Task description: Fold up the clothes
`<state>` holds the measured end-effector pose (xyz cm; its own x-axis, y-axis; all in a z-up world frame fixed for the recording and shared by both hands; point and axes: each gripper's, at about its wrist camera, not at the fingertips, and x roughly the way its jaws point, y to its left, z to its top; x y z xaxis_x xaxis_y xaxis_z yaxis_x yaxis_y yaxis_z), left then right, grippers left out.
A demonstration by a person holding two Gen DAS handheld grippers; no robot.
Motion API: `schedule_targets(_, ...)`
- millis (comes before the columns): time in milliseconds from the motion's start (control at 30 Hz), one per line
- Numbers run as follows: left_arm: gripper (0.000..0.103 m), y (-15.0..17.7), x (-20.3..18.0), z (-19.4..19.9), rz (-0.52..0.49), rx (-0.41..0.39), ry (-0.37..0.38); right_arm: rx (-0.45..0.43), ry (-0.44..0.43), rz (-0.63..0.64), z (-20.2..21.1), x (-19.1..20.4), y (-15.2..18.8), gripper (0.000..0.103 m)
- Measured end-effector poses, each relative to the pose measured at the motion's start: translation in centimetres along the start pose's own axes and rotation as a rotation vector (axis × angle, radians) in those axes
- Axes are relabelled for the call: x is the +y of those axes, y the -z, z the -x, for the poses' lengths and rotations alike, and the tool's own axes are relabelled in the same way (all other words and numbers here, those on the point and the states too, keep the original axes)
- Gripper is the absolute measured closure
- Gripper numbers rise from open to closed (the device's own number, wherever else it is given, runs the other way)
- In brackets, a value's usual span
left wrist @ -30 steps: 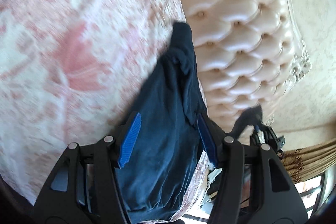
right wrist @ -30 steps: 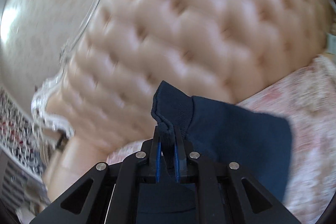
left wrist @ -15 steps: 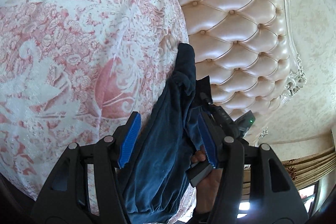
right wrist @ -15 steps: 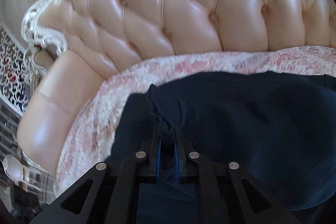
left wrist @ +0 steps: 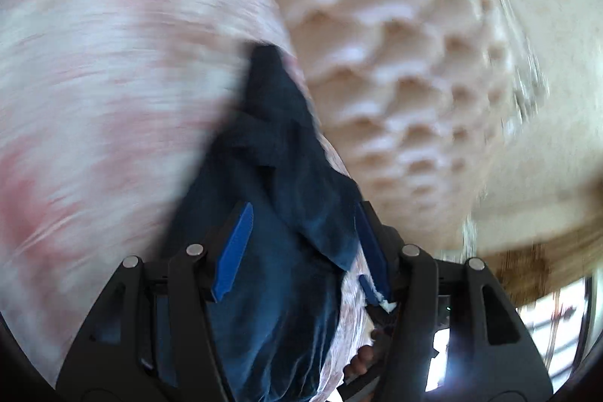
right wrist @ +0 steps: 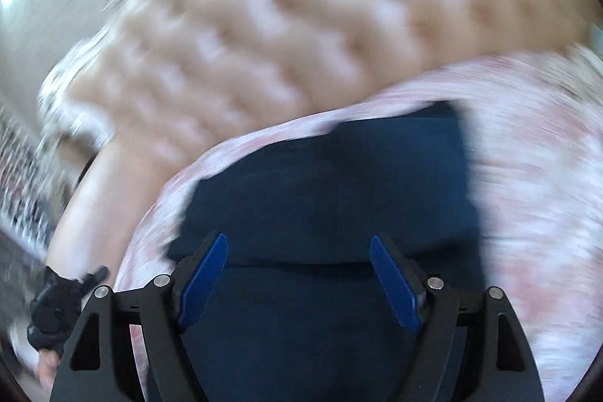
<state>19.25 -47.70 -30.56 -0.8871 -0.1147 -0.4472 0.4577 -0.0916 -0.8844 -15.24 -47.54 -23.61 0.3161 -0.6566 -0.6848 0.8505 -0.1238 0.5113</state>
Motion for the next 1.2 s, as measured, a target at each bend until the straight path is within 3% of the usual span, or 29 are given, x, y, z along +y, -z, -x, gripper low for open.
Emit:
schedule_targets(67,0.044,-1.7,-2.1,-3.1,-0.052,0.046,0.013,0.036,-0.022,-0.127,0.1,-4.8,-0.5,0.023)
schedule_targets(167,0.044,-3.8,-3.1,-7.1,0.011,0.108,0.055,0.002,-0.061,-0.228,0.5,-8.8,-2.2,0.022)
schedule_targets(233,0.044,-4.9,-3.6,-9.5,0.026,0.124,0.036,-0.014,-0.112,-0.247,0.0,-9.4,-4.0,0.022)
schedule_targets(367,0.045,-5.4,-3.5,-13.1,0.076,0.158,0.009,0.080,-0.226,-0.245,-4.8,-8.4,-7.9,0.022)
schedule_targets(500,0.049,-5.6,-1.7,-13.7,0.102,0.140,-0.125,0.151,-0.194,-0.245,-9.1,-8.2,-9.5,0.023)
schedule_targets(533,0.065,-5.6,-1.3,-13.4,0.107,0.132,-0.156,0.164,-0.169,-0.253,-9.8,-8.6,-9.7,0.024)
schedule_targets(567,0.071,-5.5,-0.8,-13.2,0.111,0.123,-0.187,0.167,-0.152,-0.249,-10.0,-8.8,-9.9,0.026)
schedule_targets(700,0.074,-4.4,-1.2,-12.4,0.041,0.108,-0.244,0.171,-0.098,-0.197,-9.6,-9.2,-11.1,0.033)
schedule_targets(800,0.058,-1.8,-3.4,-12.2,-0.025,0.110,-0.088,0.138,-0.082,-0.189,-7.5,-9.8,-12.8,0.031)
schedule_targets(867,0.056,1.1,-4.6,-13.4,-0.028,0.159,0.011,0.117,-0.059,-0.156,-6.4,-10.4,-14.5,0.030)
schedule_targets(967,0.056,5.9,-5.6,-16.3,0.012,0.260,0.129,0.174,-0.130,-0.090,-7.1,-11.0,-16.5,0.030)
schedule_targets(1033,0.056,8.2,-5.8,-18.2,0.036,0.290,0.164,0.227,-0.154,0.007,-7.8,-10.3,-17.2,0.030)
schedule_targets(1200,0.056,11.9,-5.9,-21.8,0.048,0.322,0.165,0.381,-0.230,0.139,-10.1,-9.3,-17.5,0.030)
